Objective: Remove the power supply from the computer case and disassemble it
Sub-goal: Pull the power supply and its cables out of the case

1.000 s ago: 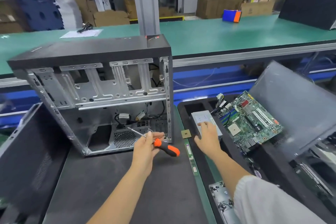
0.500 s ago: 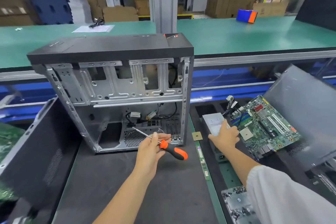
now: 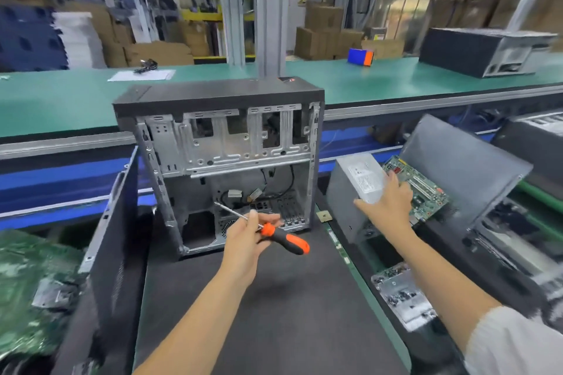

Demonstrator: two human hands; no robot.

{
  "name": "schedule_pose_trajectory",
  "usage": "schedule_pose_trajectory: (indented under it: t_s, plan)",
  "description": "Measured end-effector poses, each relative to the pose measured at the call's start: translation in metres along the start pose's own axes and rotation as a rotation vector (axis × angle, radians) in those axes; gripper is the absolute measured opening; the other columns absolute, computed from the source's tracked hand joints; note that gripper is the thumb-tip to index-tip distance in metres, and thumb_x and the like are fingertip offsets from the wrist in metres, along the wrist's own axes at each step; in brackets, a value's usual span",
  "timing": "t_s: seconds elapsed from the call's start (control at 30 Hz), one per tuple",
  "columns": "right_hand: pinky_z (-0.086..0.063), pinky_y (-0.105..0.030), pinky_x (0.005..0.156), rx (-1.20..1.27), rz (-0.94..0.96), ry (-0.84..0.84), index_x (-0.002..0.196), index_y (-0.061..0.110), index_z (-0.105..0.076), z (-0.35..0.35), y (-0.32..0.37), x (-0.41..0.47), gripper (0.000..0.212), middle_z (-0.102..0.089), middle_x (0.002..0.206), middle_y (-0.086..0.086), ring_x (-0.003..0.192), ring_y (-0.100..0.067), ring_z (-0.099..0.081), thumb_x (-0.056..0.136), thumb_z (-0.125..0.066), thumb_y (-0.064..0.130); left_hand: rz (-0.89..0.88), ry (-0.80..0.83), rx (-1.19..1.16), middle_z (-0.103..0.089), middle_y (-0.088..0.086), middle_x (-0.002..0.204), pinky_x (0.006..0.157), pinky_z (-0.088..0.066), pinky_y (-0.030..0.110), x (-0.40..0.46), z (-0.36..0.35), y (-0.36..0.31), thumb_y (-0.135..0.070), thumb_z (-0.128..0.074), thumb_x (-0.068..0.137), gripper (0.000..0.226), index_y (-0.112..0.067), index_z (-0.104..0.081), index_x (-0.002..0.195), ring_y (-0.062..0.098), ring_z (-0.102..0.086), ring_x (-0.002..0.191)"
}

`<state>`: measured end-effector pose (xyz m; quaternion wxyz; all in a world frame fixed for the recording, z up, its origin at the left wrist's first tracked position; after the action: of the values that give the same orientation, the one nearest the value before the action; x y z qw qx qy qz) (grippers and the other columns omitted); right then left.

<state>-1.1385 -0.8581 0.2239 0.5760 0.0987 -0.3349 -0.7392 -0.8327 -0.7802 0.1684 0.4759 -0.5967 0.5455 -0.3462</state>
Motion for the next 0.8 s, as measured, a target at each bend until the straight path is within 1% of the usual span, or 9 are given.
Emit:
schedule_pose_trajectory:
  t_s: [0.17, 0.27, 0.4, 0.47, 0.53, 0.6, 0.7, 0.73, 0.8]
  plan:
    - [-0.039, -0.043, 0.094, 0.113, -0.108, 0.015, 0.135, 0.001, -0.036, 0.015, 0.01, -0.045, 0.089, -0.039, 0.128, -0.025, 0.118, -0.036, -0.038, 0.066, -0.085, 0.03, -0.046, -0.041, -0.022, -0.073, 0.016, 0.102, 0.073, -0.059, 0.026, -0.025, 0.018, -0.011, -0.025, -0.035, 0.107, 0.045, 0.012, -0.062, 0.105, 0.018, -0.072, 0.093]
    - [-0.035, -0.046, 0.098, 0.062, -0.125, 0.068, 0.142, 0.003, -0.029, 0.01, 0.016, -0.079, 0.097, -0.036, 0.134, -0.024, 0.125, -0.037, -0.033, 0.066, -0.084, 0.03, -0.063, -0.062, -0.024, -0.073, 0.014, 0.101, 0.08, -0.057, 0.033, -0.035, 0.032, -0.014, -0.025, -0.036, 0.106, 0.044, 0.01, -0.063, 0.102, 0.021, -0.072, 0.096]
    - [-0.034, -0.045, 0.095, -0.147, 0.065, 0.096, 0.145, 0.007, -0.022, -0.01, 0.048, -0.129, 0.106, -0.035, 0.131, -0.016, 0.122, -0.033, -0.031, 0.062, -0.083, 0.034, -0.1, -0.092, -0.013, -0.074, 0.012, 0.098, 0.078, -0.055, 0.034, -0.046, 0.051, -0.019, -0.025, -0.038, 0.106, 0.042, 0.005, -0.065, 0.096, 0.022, -0.071, 0.096]
    - [-0.036, -0.043, 0.088, -0.231, 0.146, 0.088, 0.143, 0.01, -0.025, -0.022, 0.065, -0.153, 0.104, -0.04, 0.121, -0.01, 0.113, -0.031, -0.037, 0.058, -0.079, 0.038, -0.154, -0.134, 0.016, -0.074, 0.01, 0.092, 0.076, -0.055, 0.034, -0.052, 0.062, -0.025, -0.026, -0.037, 0.106, 0.041, -0.003, -0.066, 0.087, 0.02, -0.072, 0.09]
    - [-0.035, -0.04, 0.085, -0.326, 0.224, 0.1, 0.143, 0.01, -0.026, -0.041, 0.084, -0.174, 0.102, -0.042, 0.118, -0.007, 0.108, -0.029, -0.04, 0.057, -0.075, 0.038, -0.216, -0.194, 0.042, -0.073, 0.008, 0.081, 0.072, -0.053, 0.03, -0.058, 0.074, -0.032, -0.025, -0.036, 0.106, 0.04, -0.01, -0.063, 0.081, 0.015, -0.07, 0.079]
    - [-0.035, -0.038, 0.086, -0.416, 0.298, 0.14, 0.144, 0.009, -0.026, -0.065, 0.1, -0.195, 0.102, -0.044, 0.119, -0.008, 0.107, -0.028, -0.043, 0.059, -0.074, 0.039, -0.275, -0.238, 0.041, -0.069, 0.009, 0.072, 0.069, -0.049, 0.023, -0.062, 0.084, -0.04, -0.023, -0.034, 0.107, 0.036, -0.008, -0.059, 0.084, 0.008, -0.064, 0.066]
    - [-0.04, -0.04, 0.087, -0.533, 0.44, 0.138, 0.142, 0.006, -0.037, -0.088, 0.124, -0.22, 0.1, -0.051, 0.115, -0.013, 0.104, -0.031, -0.05, 0.058, -0.078, 0.041, -0.332, -0.267, 0.073, -0.066, 0.014, 0.071, 0.065, -0.047, 0.013, -0.065, 0.096, -0.045, -0.017, -0.034, 0.107, 0.033, -0.006, -0.057, 0.085, 0.008, -0.057, 0.061]
    - [-0.041, -0.042, 0.089, -0.577, 0.487, 0.133, 0.143, 0.004, -0.036, -0.093, 0.132, -0.225, 0.099, -0.052, 0.116, -0.015, 0.106, -0.033, -0.05, 0.06, -0.078, 0.04, -0.338, -0.275, 0.085, -0.066, 0.015, 0.071, 0.064, -0.046, 0.013, -0.065, 0.099, -0.045, -0.016, -0.034, 0.106, 0.033, -0.007, -0.056, 0.083, 0.009, -0.056, 0.061]
    - [-0.036, -0.045, 0.1, -0.666, 0.57, 0.167, 0.148, 0.002, -0.019, -0.106, 0.145, -0.235, 0.096, -0.043, 0.129, -0.019, 0.119, -0.036, -0.042, 0.075, -0.07, 0.035, -0.347, -0.296, 0.105, -0.065, 0.012, 0.069, 0.062, -0.045, 0.013, -0.065, 0.105, -0.044, -0.015, -0.035, 0.106, 0.033, -0.009, -0.056, 0.081, 0.009, -0.055, 0.061]
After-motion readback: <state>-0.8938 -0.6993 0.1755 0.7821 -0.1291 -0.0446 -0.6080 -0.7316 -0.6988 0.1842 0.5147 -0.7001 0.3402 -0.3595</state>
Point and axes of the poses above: each hand's wrist, its own x-axis towards the middle knuckle, its own z-axis out of the back of the hand, y = z × x, the point moved 10 cm from there along x, towards the middle knuckle
